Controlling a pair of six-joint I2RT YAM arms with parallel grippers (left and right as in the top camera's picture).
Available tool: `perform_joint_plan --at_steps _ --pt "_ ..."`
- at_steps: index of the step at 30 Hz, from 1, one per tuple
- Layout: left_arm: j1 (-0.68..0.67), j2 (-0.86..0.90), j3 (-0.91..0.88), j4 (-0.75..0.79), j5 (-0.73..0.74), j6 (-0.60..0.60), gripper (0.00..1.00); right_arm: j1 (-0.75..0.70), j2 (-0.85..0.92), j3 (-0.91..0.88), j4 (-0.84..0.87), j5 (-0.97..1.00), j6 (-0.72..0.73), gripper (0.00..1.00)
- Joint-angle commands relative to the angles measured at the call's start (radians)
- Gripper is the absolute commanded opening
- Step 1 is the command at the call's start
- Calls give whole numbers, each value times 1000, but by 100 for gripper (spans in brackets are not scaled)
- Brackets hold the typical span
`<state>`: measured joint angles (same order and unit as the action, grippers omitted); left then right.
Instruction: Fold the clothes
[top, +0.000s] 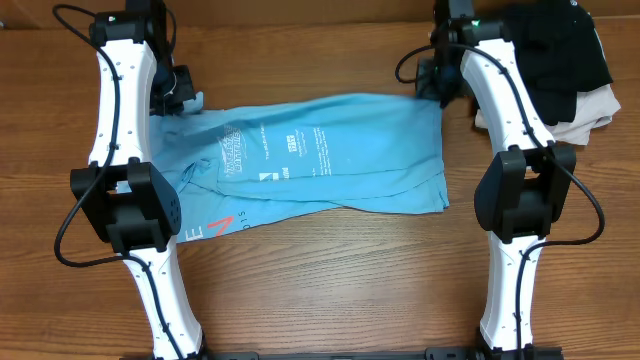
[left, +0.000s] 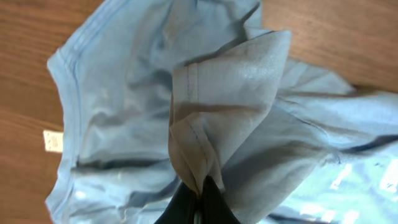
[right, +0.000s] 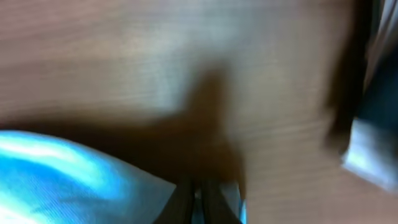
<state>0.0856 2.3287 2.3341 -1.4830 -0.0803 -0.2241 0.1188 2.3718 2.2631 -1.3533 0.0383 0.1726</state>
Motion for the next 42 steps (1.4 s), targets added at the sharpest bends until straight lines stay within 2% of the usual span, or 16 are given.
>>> perform_joint_plan --at_steps 1,6,12,19,26,32,42 --pt "9 -9 -6 -37 -16 29 4 -18 -22 21 -53 -16 49 4" --pt "33 -9 -6 -109 -16 26 4 -44 -36 21 -106 -90 40 4" --pt "79 -9 -6 -189 -16 26 4 -47 -66 21 -174 -93 28 4" --pt "108 -9 -7 -206 -43 26 4 -47 -68 14 -238 -105 4 4" --pt "112 -8 -7 -190 -69 27 4 -47 -68 1 -190 -104 2 4" --pt "114 -8 -7 -132 -64 26 4 -42 -68 5 13 -108 -65 4" --pt "137 -9 16 -105 -8 14 4 -42 -86 10 114 -108 -51 4"
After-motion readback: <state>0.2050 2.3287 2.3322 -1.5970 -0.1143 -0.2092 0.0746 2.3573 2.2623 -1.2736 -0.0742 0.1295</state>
